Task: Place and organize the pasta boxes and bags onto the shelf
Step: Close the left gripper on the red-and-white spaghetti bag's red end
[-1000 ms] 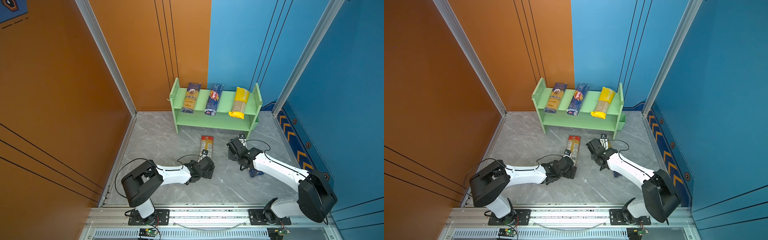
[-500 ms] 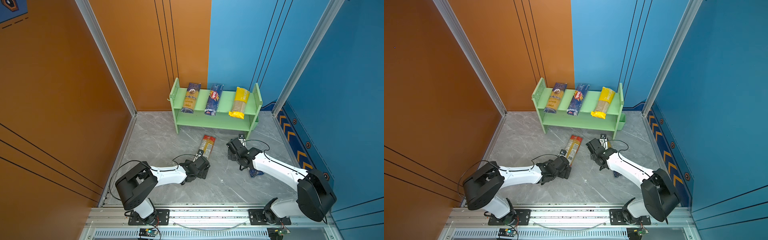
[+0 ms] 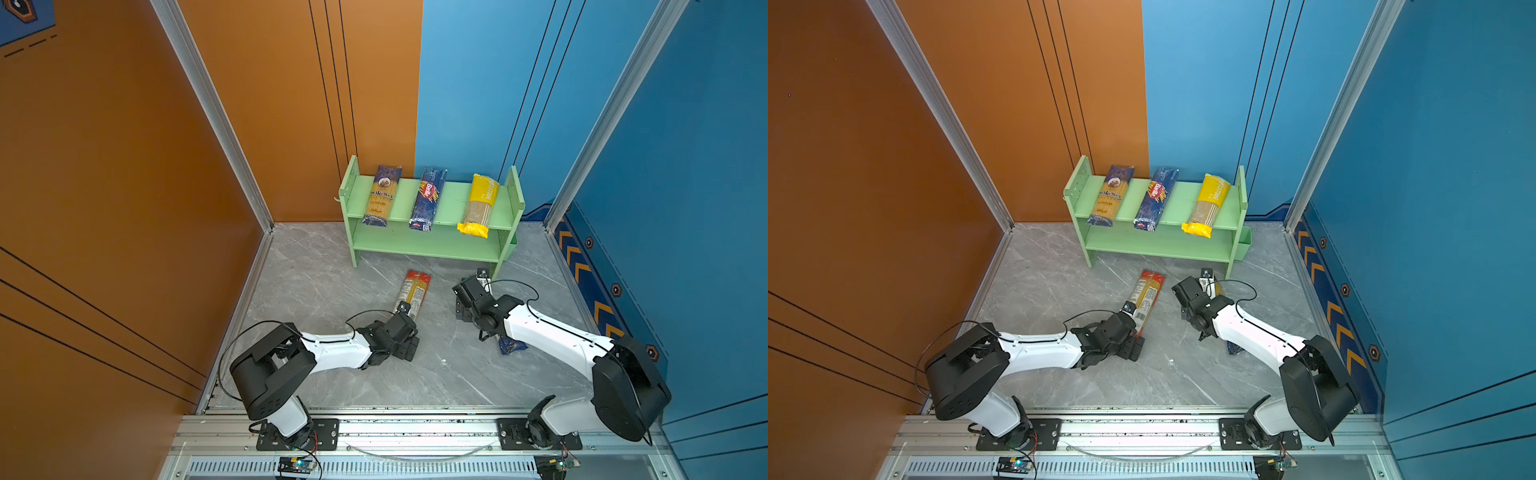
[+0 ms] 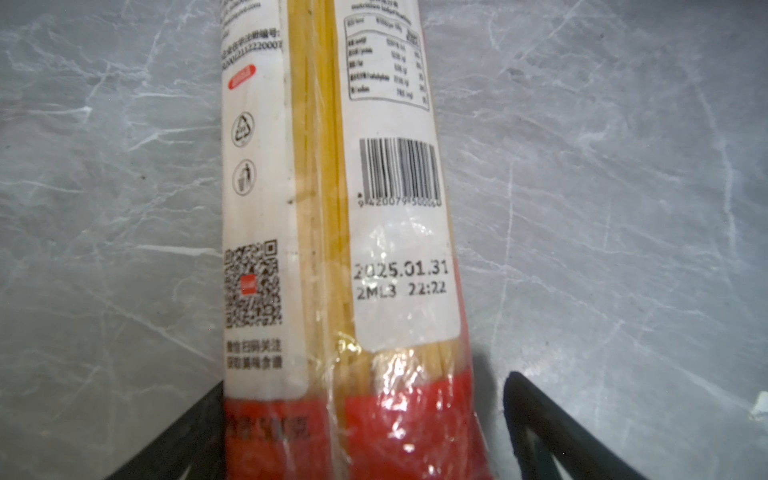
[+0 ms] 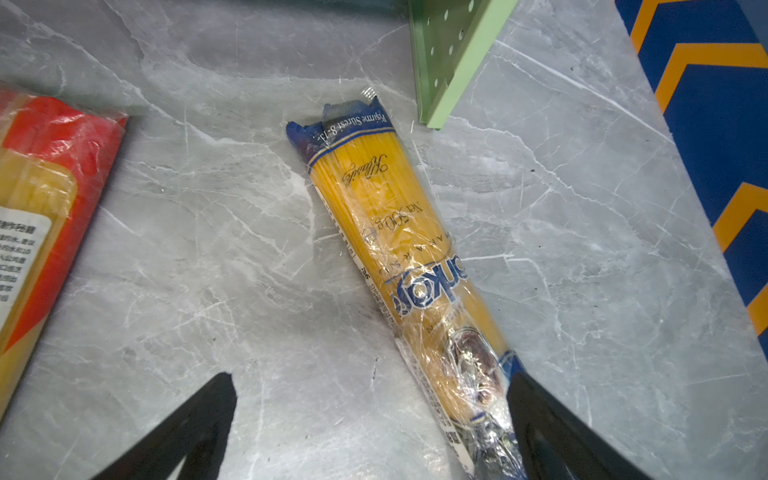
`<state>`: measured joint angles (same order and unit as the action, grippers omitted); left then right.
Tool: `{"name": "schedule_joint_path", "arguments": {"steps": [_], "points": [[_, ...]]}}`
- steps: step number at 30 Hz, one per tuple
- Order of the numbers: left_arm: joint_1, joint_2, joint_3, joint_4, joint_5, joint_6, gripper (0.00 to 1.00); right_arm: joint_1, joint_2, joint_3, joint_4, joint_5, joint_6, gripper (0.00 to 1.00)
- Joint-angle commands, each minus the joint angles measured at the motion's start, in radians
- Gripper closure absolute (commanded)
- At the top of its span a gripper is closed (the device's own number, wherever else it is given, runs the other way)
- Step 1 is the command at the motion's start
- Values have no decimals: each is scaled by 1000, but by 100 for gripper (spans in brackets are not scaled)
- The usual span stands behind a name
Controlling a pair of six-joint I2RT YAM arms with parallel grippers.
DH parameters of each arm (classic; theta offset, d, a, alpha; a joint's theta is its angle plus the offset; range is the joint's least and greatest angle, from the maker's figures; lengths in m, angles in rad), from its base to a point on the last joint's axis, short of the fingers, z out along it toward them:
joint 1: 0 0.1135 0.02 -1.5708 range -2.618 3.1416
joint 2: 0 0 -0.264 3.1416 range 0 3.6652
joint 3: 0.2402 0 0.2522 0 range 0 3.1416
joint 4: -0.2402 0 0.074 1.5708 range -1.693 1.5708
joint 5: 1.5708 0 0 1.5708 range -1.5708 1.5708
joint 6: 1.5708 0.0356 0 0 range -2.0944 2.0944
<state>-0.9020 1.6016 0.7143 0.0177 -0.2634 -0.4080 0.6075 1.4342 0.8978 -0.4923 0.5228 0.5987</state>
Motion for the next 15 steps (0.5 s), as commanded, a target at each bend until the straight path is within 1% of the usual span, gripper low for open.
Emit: {"name": "schedule_joint_path", "arguments": {"steps": [1, 15], "points": [[8, 5, -9, 34, 32, 12, 2, -4, 16, 0, 8, -4, -3, 0], [23, 3, -14, 31, 50, 5, 1, -7, 30, -5, 16, -13, -7, 0]]}}
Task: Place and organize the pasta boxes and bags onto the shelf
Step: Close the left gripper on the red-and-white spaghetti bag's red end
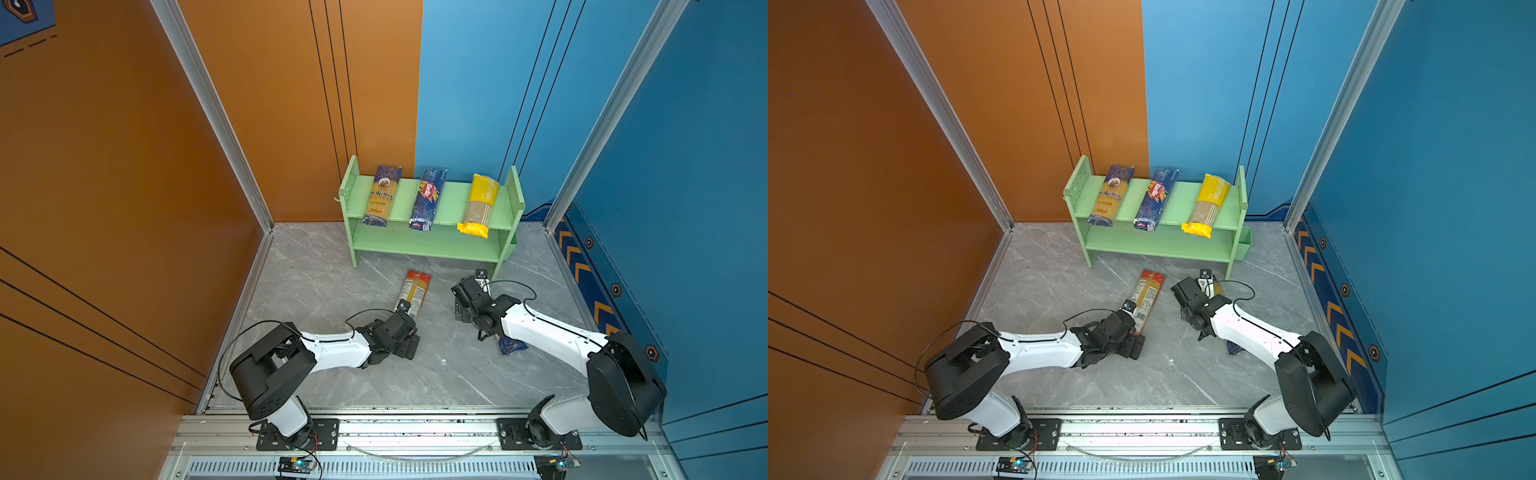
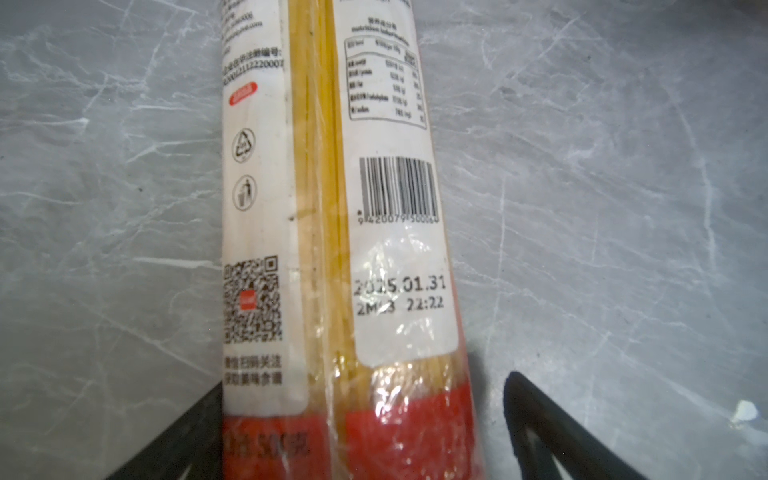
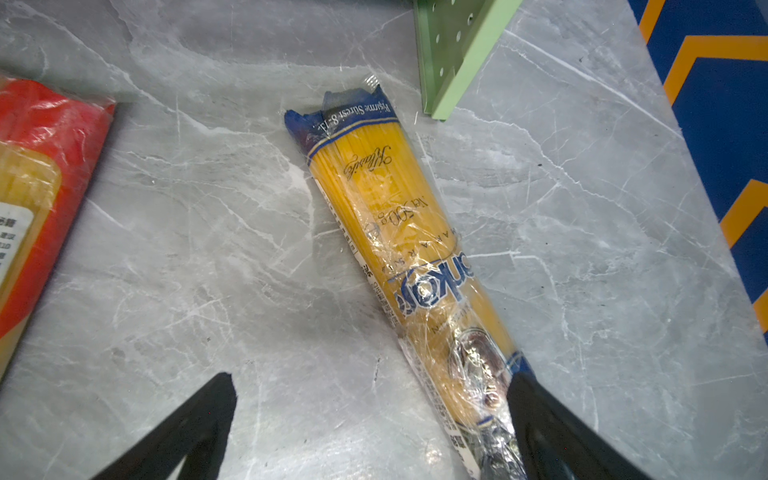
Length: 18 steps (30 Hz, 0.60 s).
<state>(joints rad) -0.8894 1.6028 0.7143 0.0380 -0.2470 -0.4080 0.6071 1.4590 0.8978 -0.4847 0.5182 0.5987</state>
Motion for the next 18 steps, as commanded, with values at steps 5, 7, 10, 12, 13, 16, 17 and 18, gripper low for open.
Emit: {"name": "schedule_joint_path", "arguments": {"steps": [5, 7, 10, 12, 13, 16, 17, 18], "points": [[20, -10, -22, 9, 40, 8, 2, -7, 4, -5, 9, -7, -7, 0], [21, -9, -22, 11, 47, 7, 4, -6, 6, -5, 8, -10, -7, 0], [23, -6, -21, 16, 56, 6, 7, -6, 7, -6, 9, -9, -6, 0], [25, -4, -21, 16, 59, 7, 7, -7, 8, -8, 10, -9, -6, 0], [25, -3, -21, 15, 61, 6, 8, -7, 8, -8, 9, -7, -5, 0], [27, -3, -22, 16, 63, 6, 12, -8, 8, -7, 8, -7, -7, 0], [26, -4, -23, 16, 63, 6, 13, -9, 8, -8, 9, -7, -7, 0], [27, -3, -24, 16, 65, 5, 17, -8, 8, -8, 9, -7, -7, 0]]}}
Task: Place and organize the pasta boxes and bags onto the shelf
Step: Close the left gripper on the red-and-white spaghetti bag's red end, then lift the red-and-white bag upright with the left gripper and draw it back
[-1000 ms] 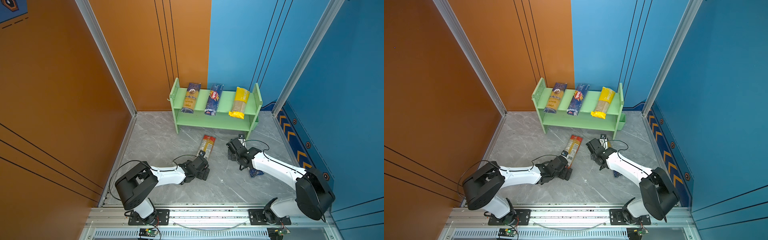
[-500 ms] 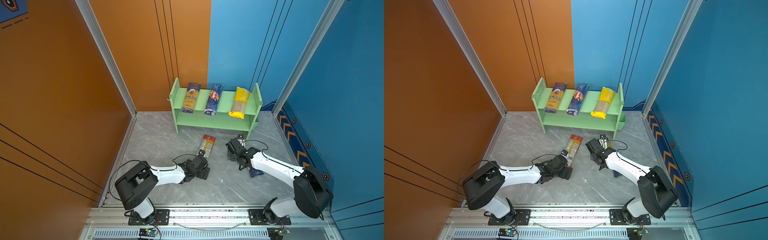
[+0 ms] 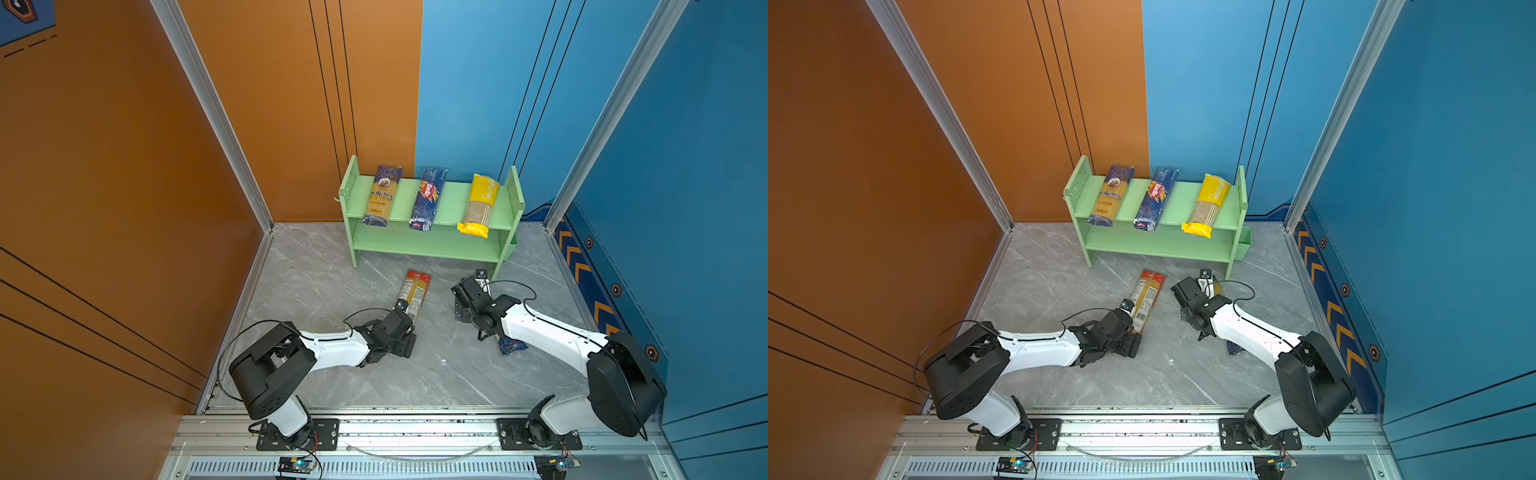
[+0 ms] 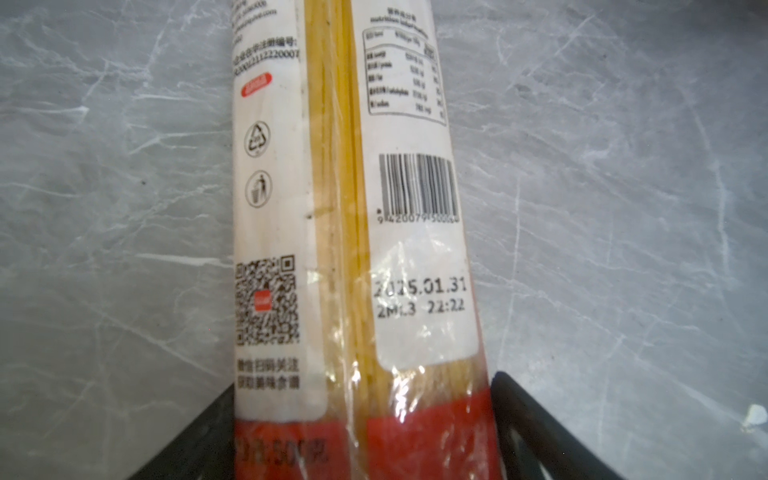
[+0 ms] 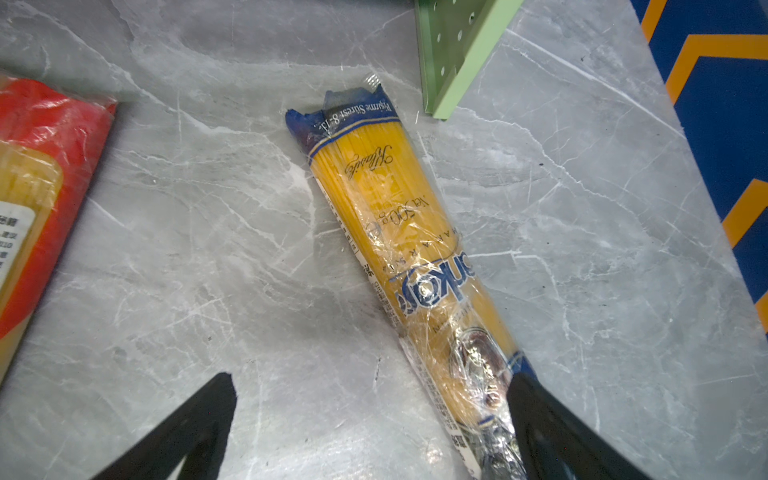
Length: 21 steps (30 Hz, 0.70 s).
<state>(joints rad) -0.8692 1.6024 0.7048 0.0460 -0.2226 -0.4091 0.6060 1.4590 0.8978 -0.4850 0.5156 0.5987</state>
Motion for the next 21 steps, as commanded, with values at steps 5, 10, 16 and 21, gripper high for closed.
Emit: {"name": "schedule_joint_path", "arguments": {"steps": [5, 10, 16, 21], "points": [[10, -1, -14, 8, 43, 6, 30, -8, 6, -11, 10, -5, -7, 0], [13, 2, -15, 7, 44, 4, 43, -10, 1, -15, 10, -5, -7, 0], [13, 5, -15, 8, 49, 4, 55, -13, -2, -17, 10, -5, -8, 0], [15, 6, -14, 7, 51, 4, 64, -17, -8, -23, 9, -5, -8, 0]]}}
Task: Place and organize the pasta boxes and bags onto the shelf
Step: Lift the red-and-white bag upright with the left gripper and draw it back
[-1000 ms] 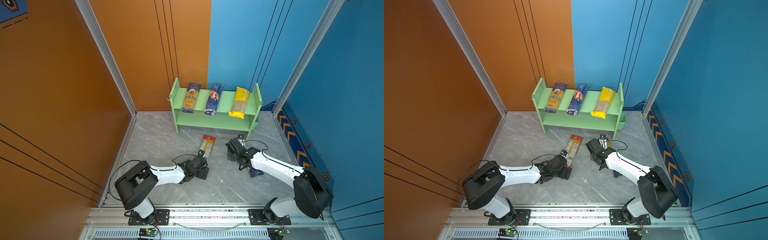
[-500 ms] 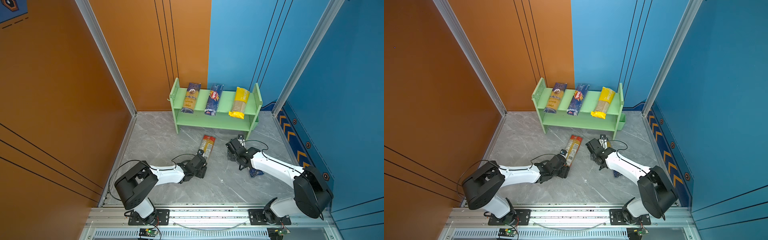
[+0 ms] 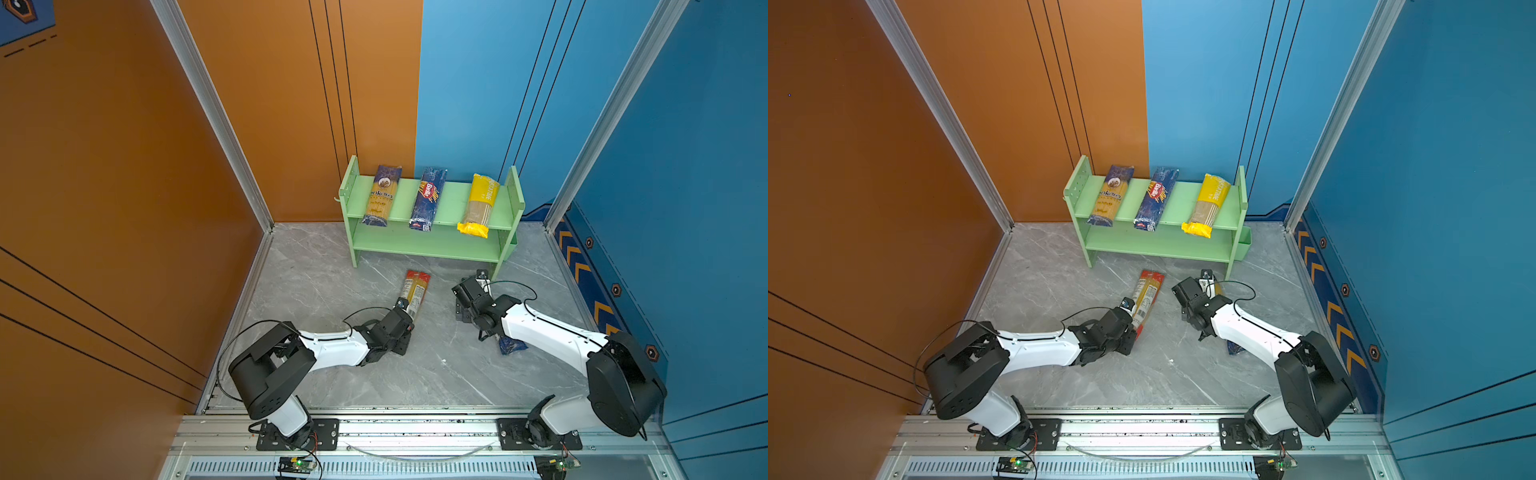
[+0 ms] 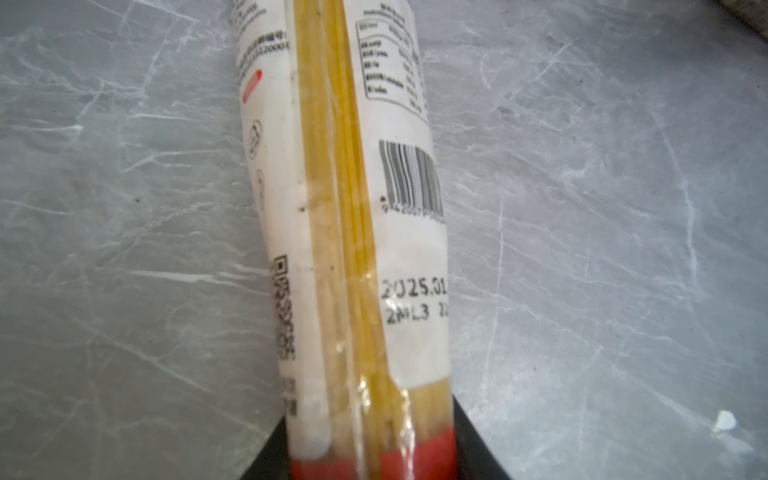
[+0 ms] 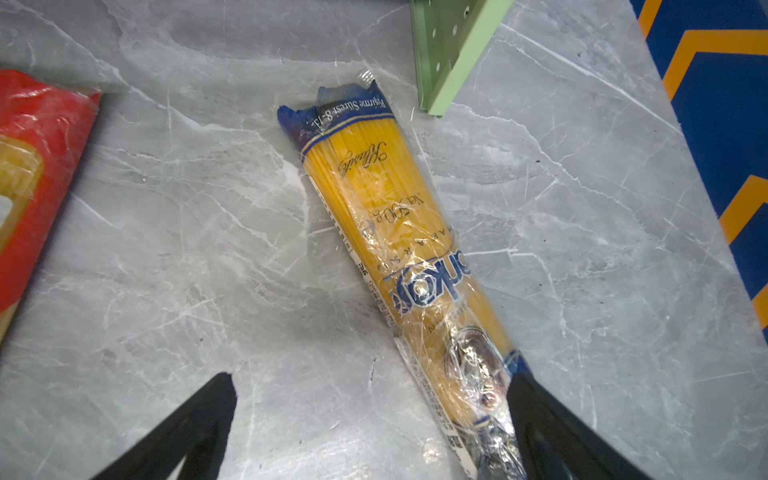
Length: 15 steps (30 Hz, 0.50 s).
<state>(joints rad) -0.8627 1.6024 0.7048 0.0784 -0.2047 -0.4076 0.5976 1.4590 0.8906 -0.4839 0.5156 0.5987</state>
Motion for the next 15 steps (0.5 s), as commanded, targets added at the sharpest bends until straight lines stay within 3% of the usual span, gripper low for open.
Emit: {"name": "schedule_joint_path", "arguments": {"steps": [1, 6, 15], "points": [[8, 7, -14, -25, 32, 4, 67, -8, -10, -18, 8, -5, -8, 0], [11, 8, -14, -25, 33, 0, 99, -13, -21, -24, 8, -6, -8, 0], [11, -17, -38, -5, -8, -16, 100, -19, -32, -34, 8, -9, -8, 0]]}}
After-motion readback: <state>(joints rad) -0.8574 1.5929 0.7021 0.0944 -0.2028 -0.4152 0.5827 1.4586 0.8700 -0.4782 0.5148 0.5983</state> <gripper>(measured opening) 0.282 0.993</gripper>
